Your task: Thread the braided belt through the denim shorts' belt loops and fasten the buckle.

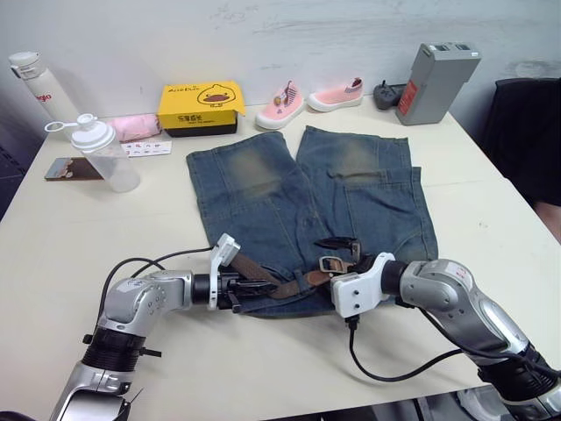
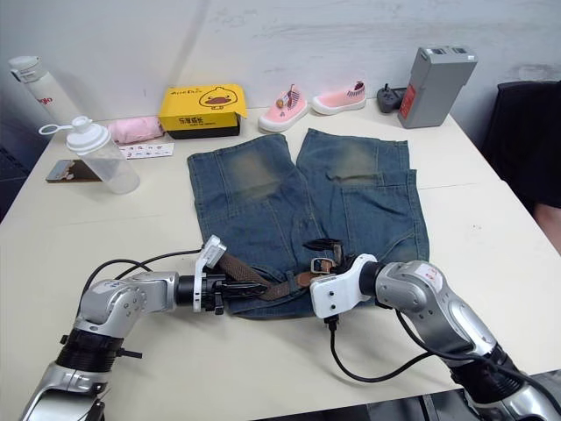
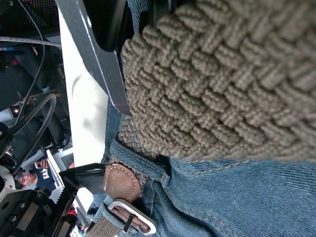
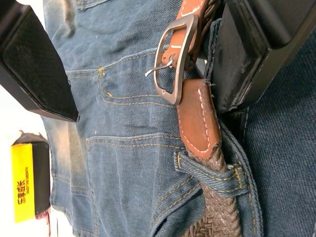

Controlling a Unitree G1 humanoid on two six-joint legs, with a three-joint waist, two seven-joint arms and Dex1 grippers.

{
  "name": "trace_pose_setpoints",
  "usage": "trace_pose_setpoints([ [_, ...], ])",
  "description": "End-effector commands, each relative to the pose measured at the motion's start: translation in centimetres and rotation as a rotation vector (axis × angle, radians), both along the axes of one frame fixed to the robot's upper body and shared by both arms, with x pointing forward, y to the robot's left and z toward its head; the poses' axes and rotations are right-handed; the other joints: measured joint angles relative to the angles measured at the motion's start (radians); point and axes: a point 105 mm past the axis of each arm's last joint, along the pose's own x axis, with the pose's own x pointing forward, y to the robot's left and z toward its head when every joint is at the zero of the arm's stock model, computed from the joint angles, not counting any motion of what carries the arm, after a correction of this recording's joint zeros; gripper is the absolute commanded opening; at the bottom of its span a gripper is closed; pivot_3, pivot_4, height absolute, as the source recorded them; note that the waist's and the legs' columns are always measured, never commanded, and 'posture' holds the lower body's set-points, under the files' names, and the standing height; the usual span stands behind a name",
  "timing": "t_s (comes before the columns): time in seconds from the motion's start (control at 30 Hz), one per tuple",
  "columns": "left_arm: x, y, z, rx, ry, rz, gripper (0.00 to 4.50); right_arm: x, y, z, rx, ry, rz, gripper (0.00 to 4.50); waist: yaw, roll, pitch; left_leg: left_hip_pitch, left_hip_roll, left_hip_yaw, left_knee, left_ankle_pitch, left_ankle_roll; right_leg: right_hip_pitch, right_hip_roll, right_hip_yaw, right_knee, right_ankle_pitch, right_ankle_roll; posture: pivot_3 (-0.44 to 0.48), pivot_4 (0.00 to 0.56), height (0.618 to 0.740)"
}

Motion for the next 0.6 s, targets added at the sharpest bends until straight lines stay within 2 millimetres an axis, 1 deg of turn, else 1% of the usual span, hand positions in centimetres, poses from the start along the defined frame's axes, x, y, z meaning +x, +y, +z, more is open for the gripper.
trace_pose_setpoints([
  [0.03,-0.4,-0.3,0.4,-0.017,-0.005,-0.017,0.00,-0.1,1.1,1.2,-0.013,-0.086,0.057,4.48,0.000,0.000,0.000,0.000,0.000,0.000,0.000,0.000,0.000,0.000,0.000,0.000,0.000,0.000,0.000,0.000,0.150,0.739],
  [0.17,-0.4,-0.4,0.4,-0.024,-0.002,-0.018,0.00,0.4,1.2,2.1,-0.022,-0.118,0.064,4.48,0.000,0.000,0.000,0.000,0.000,0.000,0.000,0.000,0.000,0.000,0.000,0.000,0.000,0.000,0.000,0.000,0.150,0.739],
  [0.37,-0.3,-0.5,0.4,-0.031,0.003,-0.012,0.00,0.2,1.2,4.0,-0.005,-0.125,0.075,4.48,0.000,0.000,0.000,0.000,0.000,0.000,0.001,0.000,0.000,0.000,0.000,0.000,0.001,0.000,0.000,0.000,0.150,0.739],
  [0.6,-0.4,-0.4,0.3,-0.034,0.007,-0.011,0.00,0.3,0.3,4.7,-0.005,-0.117,0.043,4.48,0.001,0.000,0.000,0.000,0.000,0.000,0.001,0.000,0.000,0.000,0.000,0.000,0.001,0.000,0.000,0.000,0.150,0.739],
])
